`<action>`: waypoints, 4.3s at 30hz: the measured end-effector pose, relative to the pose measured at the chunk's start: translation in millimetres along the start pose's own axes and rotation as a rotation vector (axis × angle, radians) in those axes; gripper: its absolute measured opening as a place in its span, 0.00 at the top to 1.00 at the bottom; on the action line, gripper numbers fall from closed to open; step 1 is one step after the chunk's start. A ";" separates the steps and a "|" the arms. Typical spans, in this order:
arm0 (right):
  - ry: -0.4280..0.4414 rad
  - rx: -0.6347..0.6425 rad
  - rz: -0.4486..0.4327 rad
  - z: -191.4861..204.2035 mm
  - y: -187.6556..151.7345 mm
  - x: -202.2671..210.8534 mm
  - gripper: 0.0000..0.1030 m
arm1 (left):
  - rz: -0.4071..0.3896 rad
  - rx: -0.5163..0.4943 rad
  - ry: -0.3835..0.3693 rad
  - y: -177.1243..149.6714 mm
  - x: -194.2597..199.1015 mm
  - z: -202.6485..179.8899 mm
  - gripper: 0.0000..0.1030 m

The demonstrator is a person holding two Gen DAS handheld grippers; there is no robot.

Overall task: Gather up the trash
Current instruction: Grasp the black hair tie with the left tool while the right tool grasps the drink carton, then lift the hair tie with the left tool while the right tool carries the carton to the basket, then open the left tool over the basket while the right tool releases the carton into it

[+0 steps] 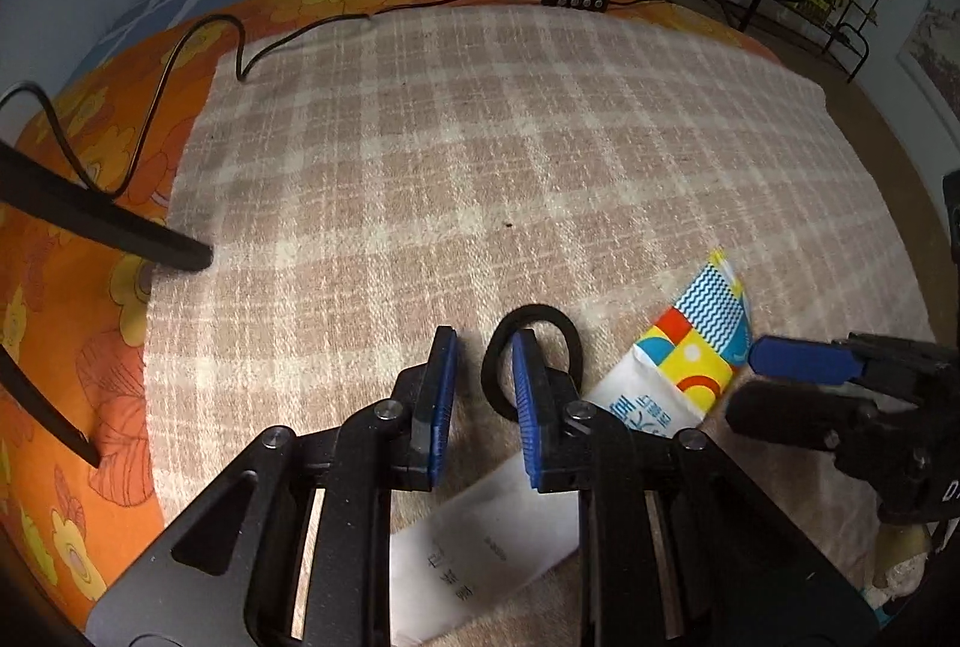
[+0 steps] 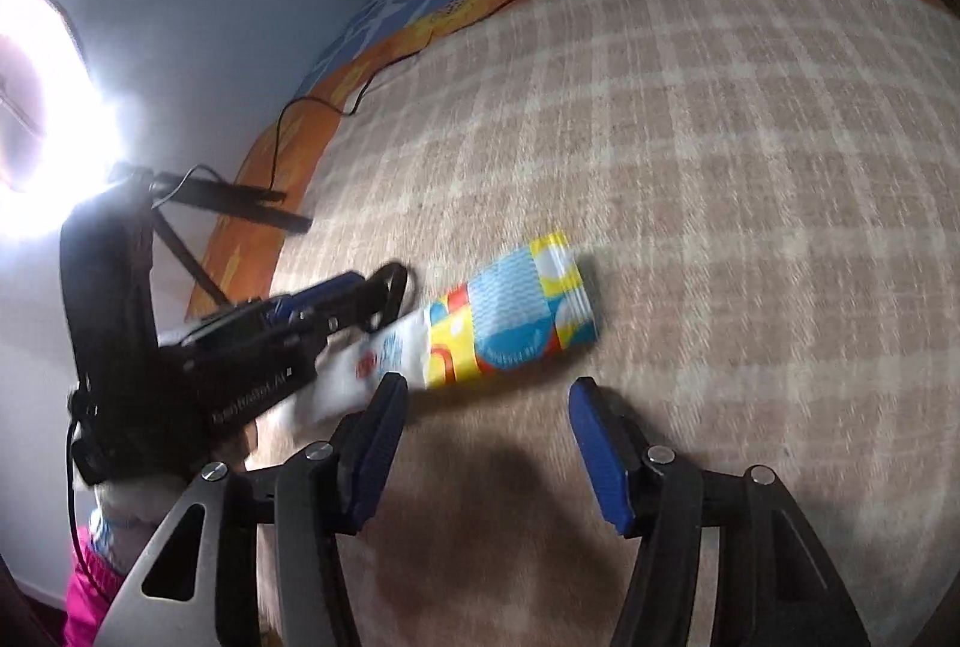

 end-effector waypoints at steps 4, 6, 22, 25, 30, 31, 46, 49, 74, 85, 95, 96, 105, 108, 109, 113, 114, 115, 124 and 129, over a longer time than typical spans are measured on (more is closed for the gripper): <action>-0.030 -0.039 -0.040 -1.8 15.2 -8.4 0.51 | -0.018 -0.022 0.012 2.2 -1.2 -3.2 0.96; -0.054 -0.054 -0.059 -4.3 22.2 -12.0 0.59 | -0.031 -0.020 0.010 2.1 -0.3 -3.1 0.97; 0.047 -0.182 -0.073 -16.1 26.0 -11.2 0.68 | -0.043 0.064 -0.071 -19.9 14.9 9.5 0.99; 0.060 -0.191 -0.069 -6.2 23.1 -9.5 0.50 | -0.036 0.089 -0.106 -30.5 21.2 6.8 0.99; -0.028 -0.099 -0.069 16.0 20.5 -22.5 0.50 | -0.031 0.074 -0.105 -50.4 34.7 0.7 0.99; -0.060 -0.065 -0.073 20.4 20.7 -24.7 0.56 | -0.036 0.082 -0.102 -52.0 38.0 2.9 0.99; -0.085 0.054 -0.072 38.2 15.9 -21.7 0.99 | -0.068 0.145 -0.003 -69.9 57.0 55.5 0.99; -0.048 0.005 -0.014 43.6 10.3 -25.1 0.53 | -0.079 0.165 -0.003 -72.7 64.0 64.5 0.99; -0.223 0.297 -0.070 74.2 -23.8 24.3 0.95 | -0.150 0.113 -0.018 -108.5 160.8 37.1 0.99; -0.110 0.339 -0.089 82.6 -87.9 107.3 0.96 | -0.147 0.075 -0.064 -159.5 206.9 -29.3 0.99; -0.105 0.434 -0.004 69.0 -186.5 147.3 0.95 | -0.084 0.019 -0.106 -228.9 212.0 -91.1 0.99; -0.109 0.439 0.005 66.6 -195.6 149.3 0.95 | -0.071 0.008 -0.108 -238.3 210.0 -97.7 0.99; -0.099 0.489 0.093 56.5 -279.5 153.5 0.95 | 0.010 -0.046 -0.142 -300.8 197.1 -138.3 0.99; -0.089 0.493 0.109 56.1 -297.2 151.1 0.95 | 0.026 -0.054 -0.142 -315.8 195.9 -143.1 0.99; -0.089 0.496 0.114 55.8 -303.4 149.3 0.95 | 0.031 -0.053 -0.142 -319.9 195.4 -143.4 0.99; -0.089 0.495 0.140 52.1 -322.2 141.6 0.95 | 0.048 -0.048 -0.147 -334.9 193.3 -144.8 0.99; -0.088 0.493 0.146 51.2 -325.6 139.7 0.95 | 0.051 -0.048 -0.145 -338.4 192.1 -145.8 0.99; -0.088 0.491 0.152 49.7 -329.8 137.6 0.95 | 0.053 -0.048 -0.145 -340.4 191.7 -146.1 0.99; -0.104 0.500 0.185 43.0 -345.9 121.4 0.90 | 0.070 -0.066 -0.140 -351.3 181.1 -152.5 0.99; -0.110 0.496 0.194 38.0 -348.1 116.5 0.80 | 0.090 -0.088 -0.128 -359.4 174.0 -157.9 0.98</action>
Point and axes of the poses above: each gripper's, at about its wrist camera, not at the fingertips, and x roughly against the way its jaws point, z to its left, y to its top, the point moved 10 cm from there along -x, roughly the way its jaws point, and after that the axes turned 2 degrees about x, right-handed, at the moved point
